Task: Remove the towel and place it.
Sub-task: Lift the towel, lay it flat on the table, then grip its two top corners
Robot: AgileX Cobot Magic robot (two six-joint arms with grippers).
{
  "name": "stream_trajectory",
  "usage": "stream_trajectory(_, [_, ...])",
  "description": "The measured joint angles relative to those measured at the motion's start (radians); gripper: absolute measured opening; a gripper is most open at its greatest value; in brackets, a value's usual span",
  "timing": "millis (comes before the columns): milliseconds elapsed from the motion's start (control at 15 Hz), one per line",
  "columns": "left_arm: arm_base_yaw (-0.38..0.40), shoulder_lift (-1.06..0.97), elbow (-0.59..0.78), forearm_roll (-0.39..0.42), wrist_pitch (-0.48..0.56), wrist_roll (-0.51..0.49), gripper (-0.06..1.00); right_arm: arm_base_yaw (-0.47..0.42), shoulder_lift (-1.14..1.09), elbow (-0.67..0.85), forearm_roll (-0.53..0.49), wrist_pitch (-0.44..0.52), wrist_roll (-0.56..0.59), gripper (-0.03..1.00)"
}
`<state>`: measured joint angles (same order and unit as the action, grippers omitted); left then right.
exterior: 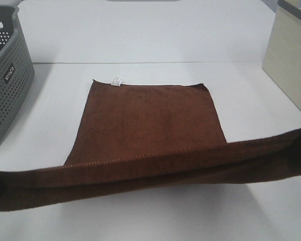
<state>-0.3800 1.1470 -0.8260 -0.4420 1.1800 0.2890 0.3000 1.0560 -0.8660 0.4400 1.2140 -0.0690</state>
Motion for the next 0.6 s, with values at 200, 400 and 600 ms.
stream_trajectory(200, [-0.142,0.107,0.001,0.045,0.008,0.0,0.0,-0.001,0.013,0.056,-0.025,0.003,-0.008,0.01])
stream_trajectory(400, [-0.264,0.235,0.005,0.068,0.015,0.0,0.0,-0.002,0.04,0.126,-0.026,0.003,-0.065,0.01])
stream_trajectory(600, [-0.365,0.33,0.005,0.07,0.016,0.0,0.0,-0.002,0.058,0.207,-0.026,0.003,-0.095,0.01])
